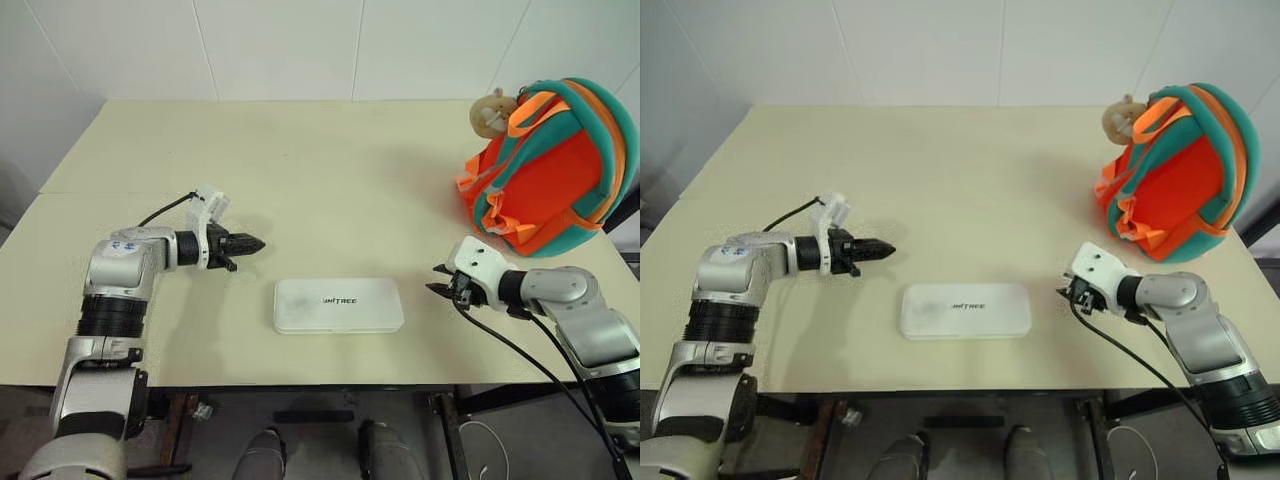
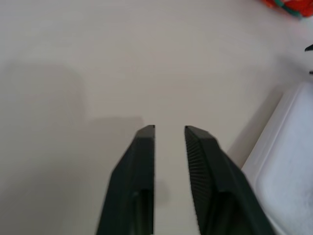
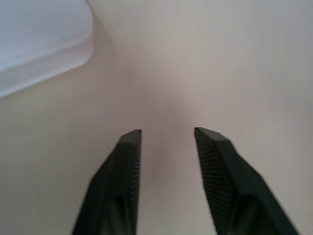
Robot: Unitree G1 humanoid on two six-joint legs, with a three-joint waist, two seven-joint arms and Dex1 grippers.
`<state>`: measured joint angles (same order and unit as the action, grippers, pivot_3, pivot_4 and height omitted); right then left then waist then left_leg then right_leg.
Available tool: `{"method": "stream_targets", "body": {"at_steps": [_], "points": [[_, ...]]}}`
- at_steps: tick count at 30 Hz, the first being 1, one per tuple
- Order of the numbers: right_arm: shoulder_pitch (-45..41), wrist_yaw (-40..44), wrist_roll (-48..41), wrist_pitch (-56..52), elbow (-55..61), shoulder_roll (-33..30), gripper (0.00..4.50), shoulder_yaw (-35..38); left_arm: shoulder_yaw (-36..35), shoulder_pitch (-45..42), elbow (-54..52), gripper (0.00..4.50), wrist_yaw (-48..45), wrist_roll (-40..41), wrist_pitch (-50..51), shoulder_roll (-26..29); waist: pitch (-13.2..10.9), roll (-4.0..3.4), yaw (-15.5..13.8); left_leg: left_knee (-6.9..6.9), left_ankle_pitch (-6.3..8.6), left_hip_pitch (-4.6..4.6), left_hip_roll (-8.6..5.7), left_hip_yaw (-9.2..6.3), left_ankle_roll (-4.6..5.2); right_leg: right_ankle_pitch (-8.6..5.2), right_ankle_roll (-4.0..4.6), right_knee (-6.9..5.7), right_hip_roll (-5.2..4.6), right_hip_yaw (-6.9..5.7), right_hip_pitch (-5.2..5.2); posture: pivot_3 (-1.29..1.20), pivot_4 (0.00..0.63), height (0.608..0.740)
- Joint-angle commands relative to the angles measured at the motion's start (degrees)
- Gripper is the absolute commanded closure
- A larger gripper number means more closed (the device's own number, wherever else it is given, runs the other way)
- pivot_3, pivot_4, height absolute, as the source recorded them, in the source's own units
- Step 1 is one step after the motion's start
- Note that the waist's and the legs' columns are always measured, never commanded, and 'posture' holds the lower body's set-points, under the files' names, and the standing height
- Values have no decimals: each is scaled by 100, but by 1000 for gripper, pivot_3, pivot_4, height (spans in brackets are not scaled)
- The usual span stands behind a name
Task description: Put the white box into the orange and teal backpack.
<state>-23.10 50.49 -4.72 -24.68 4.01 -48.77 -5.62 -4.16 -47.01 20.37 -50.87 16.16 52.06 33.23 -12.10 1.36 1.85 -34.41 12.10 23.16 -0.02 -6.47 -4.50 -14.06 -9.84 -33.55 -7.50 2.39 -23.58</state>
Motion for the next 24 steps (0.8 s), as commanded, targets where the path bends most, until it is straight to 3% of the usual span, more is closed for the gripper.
{"method": "stream_targets", "body": {"at_steps": [1,5,9,14,24], "points": [[-113,-56,12,106,98,24,1237,153,-406,-182,160,2330,176,319,182,-43,0,0,-2,3,0,0,0,0,0,0,0,-2,0,0,-3,0,150,740],[-111,-64,-5,55,157,40,0,191,-475,-224,211,1090,104,558,658,56,0,1,-24,3,0,1,0,0,-1,-1,0,-5,0,0,-4,0,150,740],[-122,-84,11,52,152,19,0,217,-165,-217,113,31,-649,1218,2202,506,-1,1,-6,3,0,1,-1,0,-2,-1,-1,-4,1,0,-4,0,150,740],[-131,-123,13,55,160,53,0,201,-612,-323,601,31,-762,1849,3389,575,-1,1,-15,3,1,0,0,0,-2,-3,0,-7,0,0,-4,0,150,740],[-88,-226,33,67,180,159,0,172,31,48,829,31,-526,2231,4044,726,-1,1,-13,3,0,-2,0,0,-3,-3,0,-9,0,0,-4,0,150,740]]}}
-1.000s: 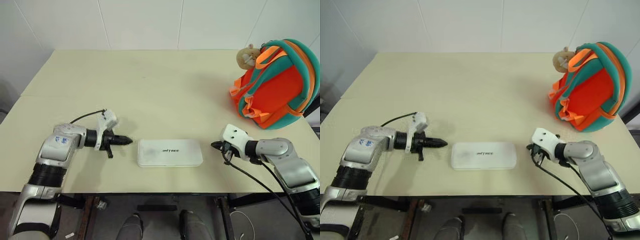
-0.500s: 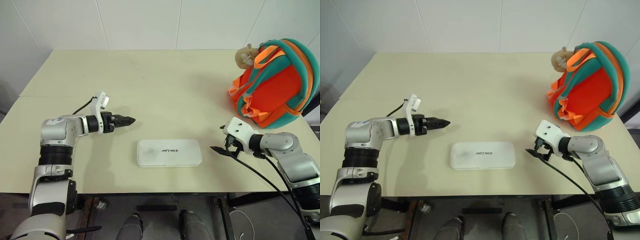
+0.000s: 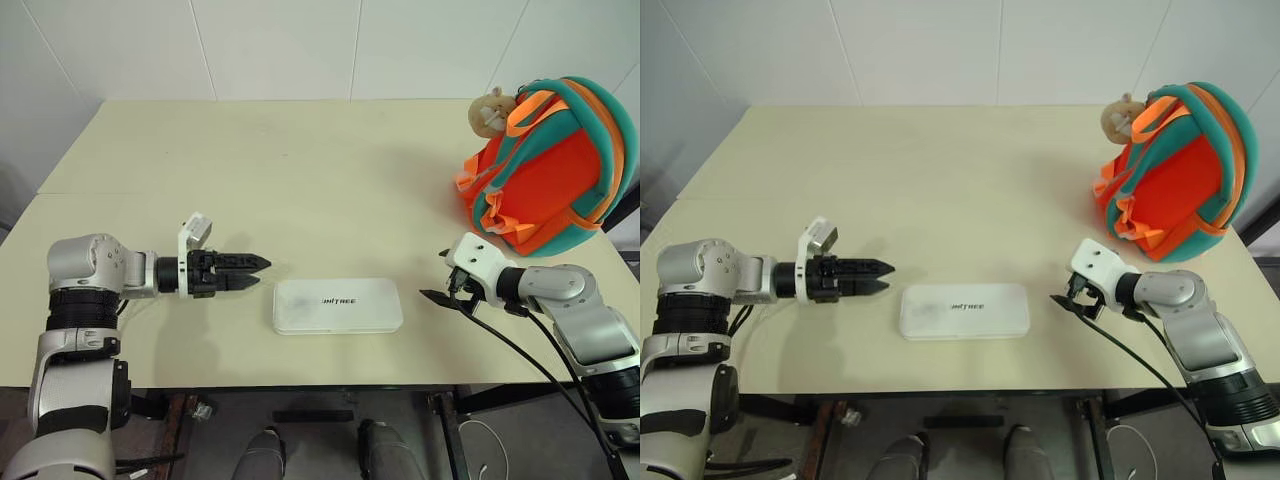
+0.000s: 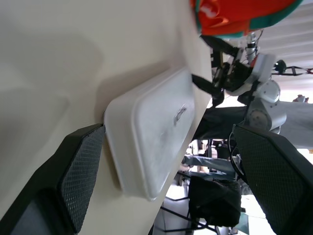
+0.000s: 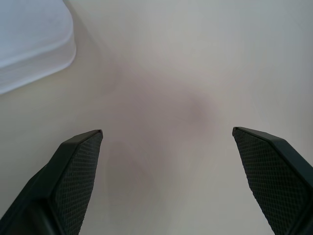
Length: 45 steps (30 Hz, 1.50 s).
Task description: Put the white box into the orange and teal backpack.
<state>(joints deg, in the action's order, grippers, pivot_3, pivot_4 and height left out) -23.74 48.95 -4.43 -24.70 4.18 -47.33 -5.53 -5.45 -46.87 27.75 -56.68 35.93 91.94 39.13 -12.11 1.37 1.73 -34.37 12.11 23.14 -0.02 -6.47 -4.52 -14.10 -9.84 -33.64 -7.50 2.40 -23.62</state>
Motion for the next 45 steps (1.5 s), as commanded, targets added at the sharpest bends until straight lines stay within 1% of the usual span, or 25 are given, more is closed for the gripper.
{"method": "stream_targets", "body": {"at_steps": [1,6,12,16,22,26,30,42,43,44,45], "points": [[-21,-78,13,74,163,24,0,156,268,55,141,31,84,329,56,168,0,0,-6,0,0,0,0,0,0,0,0,0,0,0,0,0,150,740],[-43,-135,32,76,162,107,0,126,527,89,429,31,315,605,56,147,0,0,-8,0,0,-2,0,0,-1,-1,1,0,-1,0,1,0,150,740],[-81,-147,61,56,172,213,0,58,220,-2,780,31,723,856,56,-175,1,0,-25,-1,0,-5,-1,0,-1,-1,2,0,-2,0,5,0,150,740],[-108,-183,114,66,175,318,0,-6,42,150,744,31,1104,1073,56,-499,1,0,-40,-8,-1,-5,-5,0,-2,0,-1,1,-6,0,11,0,150,740],[-142,-214,150,38,213,465,0,-51,-95,256,679,31,1569,1557,56,-715,2,-1,-27,-12,-1,-8,-5,-1,-2,1,-2,-1,-6,0,13,0,150,740],[-135,-202,161,53,206,490,0,-43,-446,289,699,31,2000,1562,56,-1046,2,-1,-56,-18,-1,-8,-6,-1,-2,1,-2,0,-7,1,18,0,150,740],[-121,-187,175,72,194,485,0,-42,-588,328,625,31,2262,1584,56,-1231,3,-3,-72,-28,-1,-8,-7,-1,-2,2,-3,2,-7,0,22,0,150,740],[-105,-173,159,28,304,599,0,-83,-488,334,420,31,2537,1257,56,-1528,4,-4,-149,-49,0,-9,-7,-1,-3,2,1,14,-7,0,35,0,150,740],[-96,-165,159,30,312,589,0,-77,-492,329,408,417,2565,1204,56,-1552,5,-4,-151,-49,0,-9,-7,-1,-3,2,1,15,-7,0,35,0,150,740],[-80,-160,161,33,322,574,0,-70,-459,342,354,569,2566,1150,50,-1566,5,-4,-150,-50,0,-9,-7,-1,-3,2,1,15,-7,0,36,0,150,740],[-68,-157,163,34,329,565,0,-65,-441,353,310,873,2562,1104,50,-1578,5,-4,-147,-50,0,-9,-7,-1,-3,2,1,17,-7,0,36,0,150,740]]}}
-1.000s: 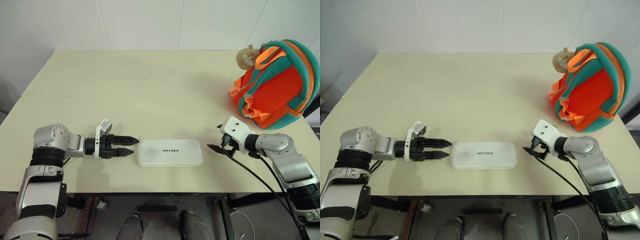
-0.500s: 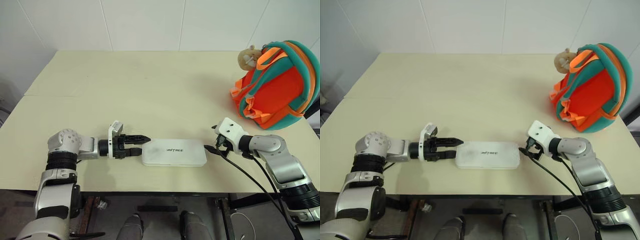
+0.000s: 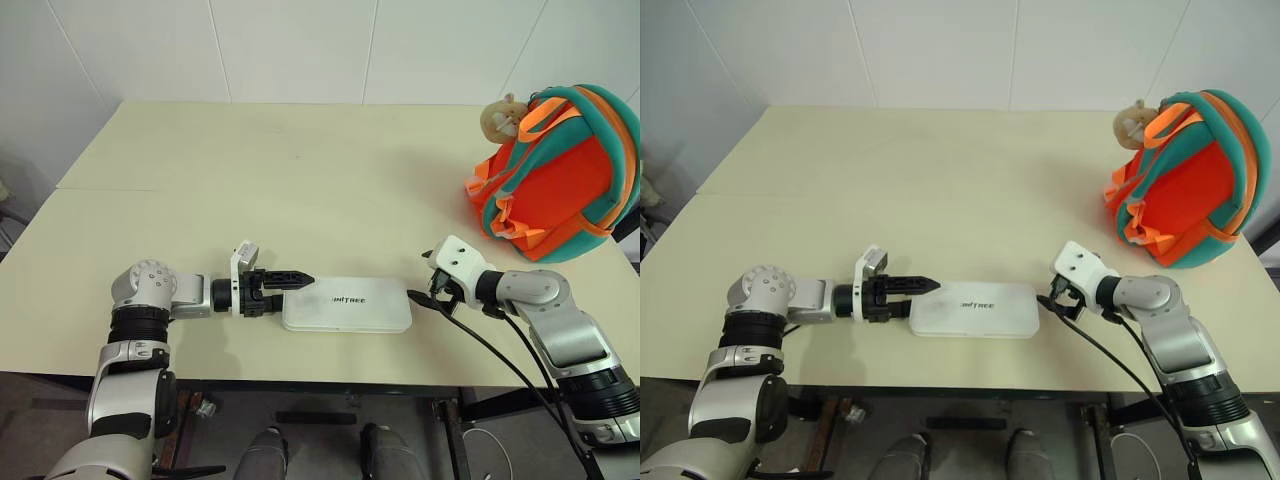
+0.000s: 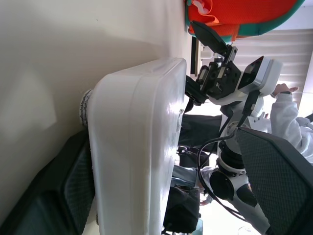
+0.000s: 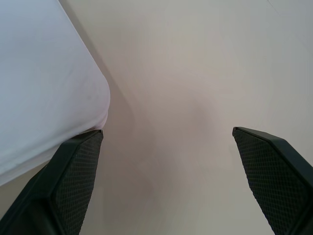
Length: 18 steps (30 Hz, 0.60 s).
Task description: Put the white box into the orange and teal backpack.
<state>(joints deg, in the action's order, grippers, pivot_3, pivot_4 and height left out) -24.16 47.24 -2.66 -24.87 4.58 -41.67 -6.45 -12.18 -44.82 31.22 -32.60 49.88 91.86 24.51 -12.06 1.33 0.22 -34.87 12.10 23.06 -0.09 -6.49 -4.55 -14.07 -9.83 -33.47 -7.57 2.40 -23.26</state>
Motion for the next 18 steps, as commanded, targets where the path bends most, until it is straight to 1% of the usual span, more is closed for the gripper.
{"method": "stream_targets", "body": {"at_steps": [1,5,7,9,12,17,18], "points": [[-10,19,-16,53,301,-26,0,51,262,175,-135,1179,141,-323,54,-138,0,0,5,0,0,0,0,0,0,0,0,1,0,0,0,0,150,740],[24,25,-13,56,321,-76,0,98,300,262,-439,2457,33,-363,54,-200,0,0,2,2,1,1,0,0,-2,0,0,3,1,0,-1,0,150,740],[27,2,-10,57,329,-82,0,148,305,316,-574,2870,-27,-393,-38,-226,0,1,-4,2,4,3,0,0,-4,0,0,6,0,-1,-1,0,150,740],[25,-32,-7,49,340,-65,0,192,275,344,-622,3088,-68,-424,-89,-243,1,2,-2,1,4,4,0,0,-4,-2,4,11,0,-1,0,0,150,740],[-34,-262,-118,-43,352,94,0,447,49,351,-688,3129,-160,-363,-277,-285,1,3,1,-2,4,5,0,0,-4,-7,16,10,1,-1,1,0,150,740],[-230,-1066,-249,-344,188,533,0,1104,-561,263,-712,3131,-288,-120,-629,-367,0,4,8,-8,2,9,1,0,-2,-6,33,14,1,-1,0,0,150,740],[-302,-1335,-270,-440,149,655,0,1289,-662,240,-701,3135,-316,-61,-615,-373,0,4,12,-8,2,10,1,0,-2,-5,34,15,1,0,-1,0,150,740]]}}
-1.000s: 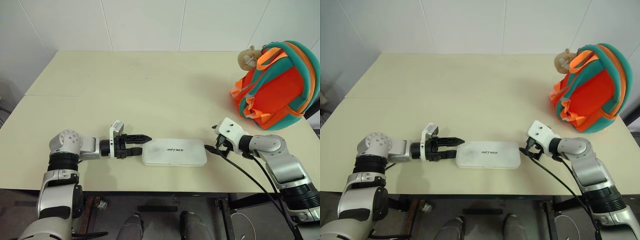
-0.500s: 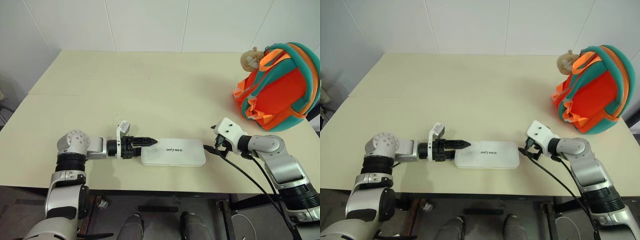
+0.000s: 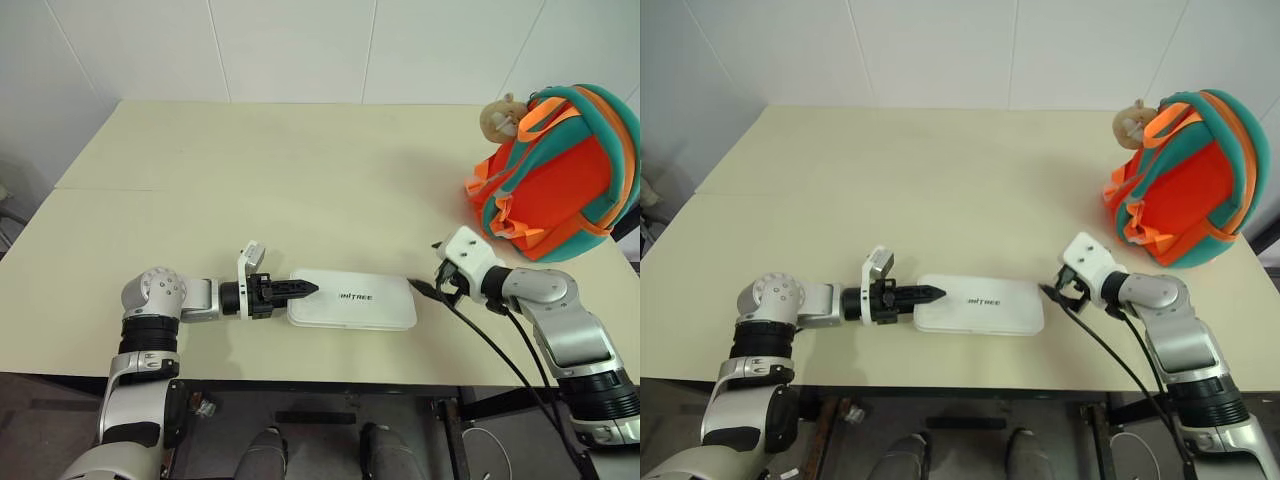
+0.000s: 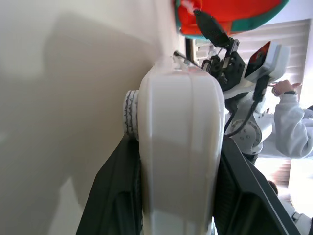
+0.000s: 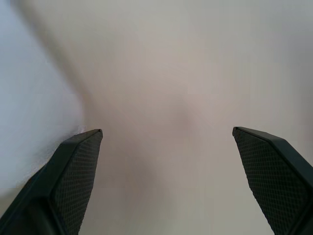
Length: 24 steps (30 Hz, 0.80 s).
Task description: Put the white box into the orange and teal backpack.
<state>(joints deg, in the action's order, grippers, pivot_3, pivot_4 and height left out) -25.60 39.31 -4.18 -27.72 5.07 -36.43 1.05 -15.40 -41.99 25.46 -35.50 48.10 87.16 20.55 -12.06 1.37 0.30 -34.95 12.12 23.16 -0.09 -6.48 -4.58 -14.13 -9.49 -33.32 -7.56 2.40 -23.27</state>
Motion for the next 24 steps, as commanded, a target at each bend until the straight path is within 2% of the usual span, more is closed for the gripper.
{"method": "stream_targets", "body": {"at_steps": [1,8,12,19,24], "points": [[-223,-810,-147,-220,76,252,0,733,-419,-53,-143,3152,-67,181,-122,22,0,0,8,1,0,0,0,0,0,0,0,0,0,0,0,0,150,740],[-398,-1963,-483,-641,286,846,0,1700,-967,-173,-207,3156,-138,526,13,-74,0,0,3,33,0,5,1,0,0,8,-17,-4,1,0,-20,0,150,740],[-714,-2498,-601,-513,-65,985,0,2095,-1142,-250,-192,3157,-65,579,-4,-136,-1,-1,8,52,0,5,1,0,0,16,-32,-1,0,0,-27,0,150,740],[-1701,-2768,-664,404,-1930,960,0,2176,-1218,-400,-82,3157,52,507,-129,-204,-1,-1,124,65,-2,0,1,0,-1,16,-32,1,0,-1,-26,0,150,740],[-2759,-2891,-668,1451,-3836,941,0,2156,-1359,-389,-162,3157,195,551,-183,-245,-2,-4,198,81,-4,0,2,2,-3,16,-35,7,1,2,-32,0,150,740]]}}
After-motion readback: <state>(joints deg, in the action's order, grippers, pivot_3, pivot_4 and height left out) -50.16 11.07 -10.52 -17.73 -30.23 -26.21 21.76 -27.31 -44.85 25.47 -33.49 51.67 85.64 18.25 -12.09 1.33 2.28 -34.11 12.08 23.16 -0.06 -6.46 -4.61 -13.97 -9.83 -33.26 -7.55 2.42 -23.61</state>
